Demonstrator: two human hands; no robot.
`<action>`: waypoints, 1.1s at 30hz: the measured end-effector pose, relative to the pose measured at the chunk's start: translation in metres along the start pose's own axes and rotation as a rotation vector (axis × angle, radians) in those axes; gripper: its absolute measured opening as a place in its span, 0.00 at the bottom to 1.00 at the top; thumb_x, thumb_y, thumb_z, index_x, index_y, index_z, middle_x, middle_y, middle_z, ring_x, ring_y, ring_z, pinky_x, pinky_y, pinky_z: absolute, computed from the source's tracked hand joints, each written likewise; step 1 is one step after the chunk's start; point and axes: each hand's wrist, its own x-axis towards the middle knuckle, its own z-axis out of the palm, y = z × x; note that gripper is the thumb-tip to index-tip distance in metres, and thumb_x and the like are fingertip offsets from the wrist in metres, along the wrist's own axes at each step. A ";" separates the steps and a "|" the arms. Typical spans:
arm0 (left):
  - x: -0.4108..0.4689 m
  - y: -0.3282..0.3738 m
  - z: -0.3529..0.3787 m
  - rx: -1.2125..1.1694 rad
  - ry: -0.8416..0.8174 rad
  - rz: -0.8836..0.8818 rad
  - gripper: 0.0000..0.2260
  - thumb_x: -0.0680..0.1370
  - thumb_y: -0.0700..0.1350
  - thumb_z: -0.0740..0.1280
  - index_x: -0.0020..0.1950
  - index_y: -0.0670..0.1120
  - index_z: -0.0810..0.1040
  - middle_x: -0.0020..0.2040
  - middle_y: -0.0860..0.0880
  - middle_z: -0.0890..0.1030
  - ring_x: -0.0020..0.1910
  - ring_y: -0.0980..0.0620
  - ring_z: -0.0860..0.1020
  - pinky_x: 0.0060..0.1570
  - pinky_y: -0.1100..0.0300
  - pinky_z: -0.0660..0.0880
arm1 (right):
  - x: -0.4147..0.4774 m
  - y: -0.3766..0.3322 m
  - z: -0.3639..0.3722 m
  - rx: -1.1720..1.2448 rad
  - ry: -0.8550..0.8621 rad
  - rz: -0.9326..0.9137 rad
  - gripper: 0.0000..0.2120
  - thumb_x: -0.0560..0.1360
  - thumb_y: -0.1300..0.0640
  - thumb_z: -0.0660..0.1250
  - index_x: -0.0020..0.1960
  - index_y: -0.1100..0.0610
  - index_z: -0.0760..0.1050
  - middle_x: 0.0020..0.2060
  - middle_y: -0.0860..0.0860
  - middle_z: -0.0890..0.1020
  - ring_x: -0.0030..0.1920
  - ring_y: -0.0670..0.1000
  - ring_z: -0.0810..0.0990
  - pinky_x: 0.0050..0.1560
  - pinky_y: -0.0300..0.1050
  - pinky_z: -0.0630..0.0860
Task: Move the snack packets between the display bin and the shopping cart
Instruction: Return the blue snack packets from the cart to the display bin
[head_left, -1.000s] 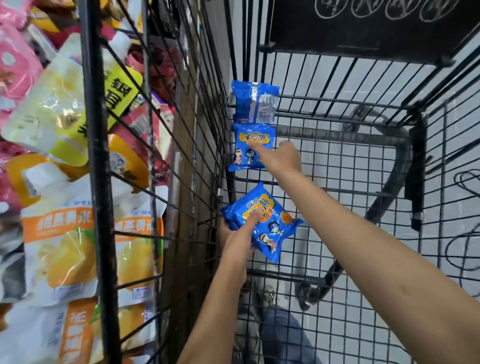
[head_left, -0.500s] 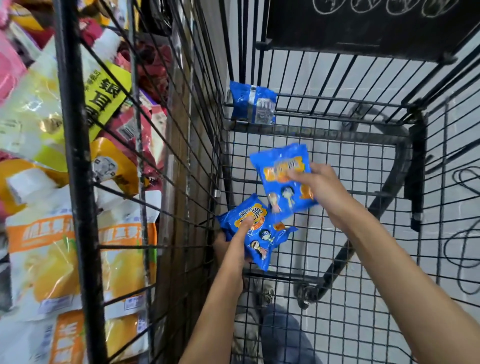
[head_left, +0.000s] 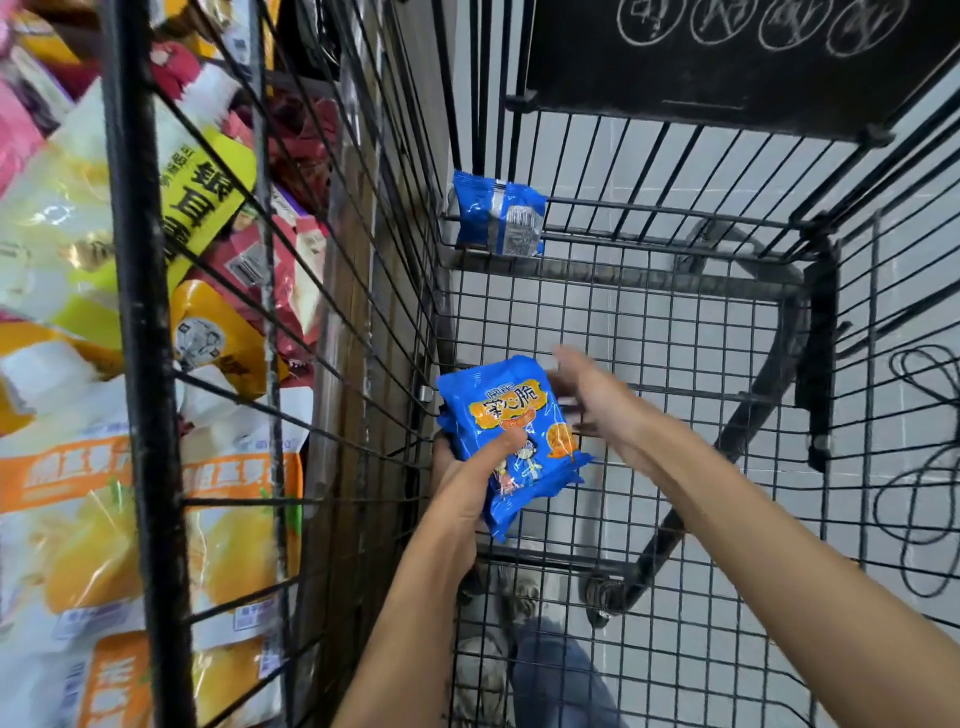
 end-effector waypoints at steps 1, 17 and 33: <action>0.001 0.000 -0.001 -0.005 0.009 -0.003 0.26 0.67 0.41 0.75 0.64 0.48 0.71 0.47 0.49 0.85 0.41 0.50 0.85 0.33 0.60 0.79 | 0.011 -0.015 -0.007 0.046 0.099 -0.006 0.27 0.78 0.38 0.48 0.58 0.56 0.75 0.52 0.51 0.81 0.46 0.51 0.78 0.49 0.45 0.72; 0.005 0.000 0.003 -0.051 0.002 0.002 0.33 0.60 0.46 0.74 0.64 0.47 0.72 0.47 0.49 0.85 0.40 0.51 0.84 0.32 0.62 0.79 | 0.091 -0.095 -0.012 0.914 -0.089 0.114 0.11 0.73 0.58 0.70 0.47 0.65 0.76 0.44 0.61 0.82 0.46 0.58 0.83 0.37 0.48 0.81; -0.138 0.004 -0.012 0.104 -0.129 0.150 0.30 0.61 0.45 0.75 0.62 0.44 0.73 0.47 0.50 0.85 0.42 0.51 0.84 0.34 0.61 0.79 | -0.160 0.007 -0.031 0.713 0.140 -0.308 0.11 0.75 0.68 0.61 0.50 0.54 0.74 0.44 0.50 0.83 0.40 0.49 0.83 0.36 0.40 0.80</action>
